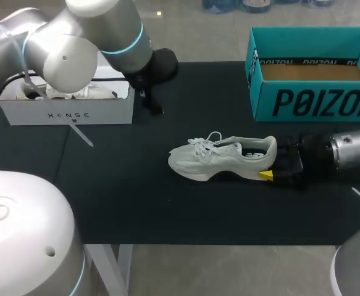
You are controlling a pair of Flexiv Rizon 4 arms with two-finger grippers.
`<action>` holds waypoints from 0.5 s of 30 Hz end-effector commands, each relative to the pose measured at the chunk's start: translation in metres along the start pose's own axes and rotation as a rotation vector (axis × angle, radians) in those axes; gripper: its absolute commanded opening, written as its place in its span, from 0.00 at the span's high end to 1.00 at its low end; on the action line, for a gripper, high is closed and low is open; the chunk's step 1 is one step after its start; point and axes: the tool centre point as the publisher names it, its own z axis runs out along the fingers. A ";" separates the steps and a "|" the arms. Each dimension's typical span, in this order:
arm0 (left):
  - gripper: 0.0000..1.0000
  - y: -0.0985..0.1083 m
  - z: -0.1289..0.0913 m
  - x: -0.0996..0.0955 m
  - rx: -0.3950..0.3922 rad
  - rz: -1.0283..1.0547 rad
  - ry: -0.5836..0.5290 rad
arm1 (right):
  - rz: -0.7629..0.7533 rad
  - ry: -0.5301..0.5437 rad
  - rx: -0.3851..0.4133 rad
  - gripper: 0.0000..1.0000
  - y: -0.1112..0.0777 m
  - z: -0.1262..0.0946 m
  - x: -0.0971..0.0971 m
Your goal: Take the shoe out of the shoebox, open the shoe tongue, remove and reinsert the insole, then place the shoe into the shoebox
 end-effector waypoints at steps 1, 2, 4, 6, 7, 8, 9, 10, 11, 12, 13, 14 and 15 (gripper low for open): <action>0.00 -0.014 -0.004 0.015 0.033 -0.468 0.249 | 0.001 0.001 0.002 1.00 -0.004 0.003 0.000; 0.00 -0.016 -0.004 0.018 0.055 -0.513 0.305 | 0.001 0.001 0.002 1.00 -0.004 0.003 0.000; 0.00 -0.022 -0.006 0.026 0.057 -0.572 0.402 | 0.001 0.001 0.002 1.00 -0.004 0.003 0.000; 0.00 -0.028 -0.012 0.031 0.075 -0.623 0.542 | 0.001 0.001 0.002 1.00 -0.004 0.003 0.000; 0.00 -0.032 -0.017 0.035 0.065 -0.621 0.558 | 0.001 0.001 0.002 1.00 -0.004 0.003 0.000; 0.00 -0.032 -0.017 0.035 0.065 -0.621 0.558 | 0.001 0.001 0.002 1.00 -0.004 0.003 0.000; 0.00 -0.032 -0.017 0.035 0.065 -0.621 0.558 | 0.001 0.001 0.002 1.00 -0.004 0.003 0.000; 0.00 -0.032 -0.017 0.035 0.065 -0.621 0.558 | 0.001 0.001 0.002 1.00 -0.004 0.003 0.000; 0.00 -0.032 -0.017 0.035 0.065 -0.621 0.558 | 0.001 0.001 0.002 1.00 -0.004 0.003 0.000; 0.00 -0.032 -0.017 0.035 0.065 -0.621 0.558 | 0.001 0.001 0.002 1.00 -0.004 0.003 0.000; 0.00 -0.032 -0.017 0.035 0.065 -0.621 0.558 | 0.001 0.001 0.002 1.00 -0.004 0.003 0.000; 0.00 -0.032 -0.017 0.035 0.065 -0.621 0.558 | 0.001 0.001 0.002 1.00 -0.004 0.003 0.000; 0.00 -0.032 -0.017 0.035 0.065 -0.621 0.558 | 0.001 0.001 0.002 1.00 -0.004 0.003 0.000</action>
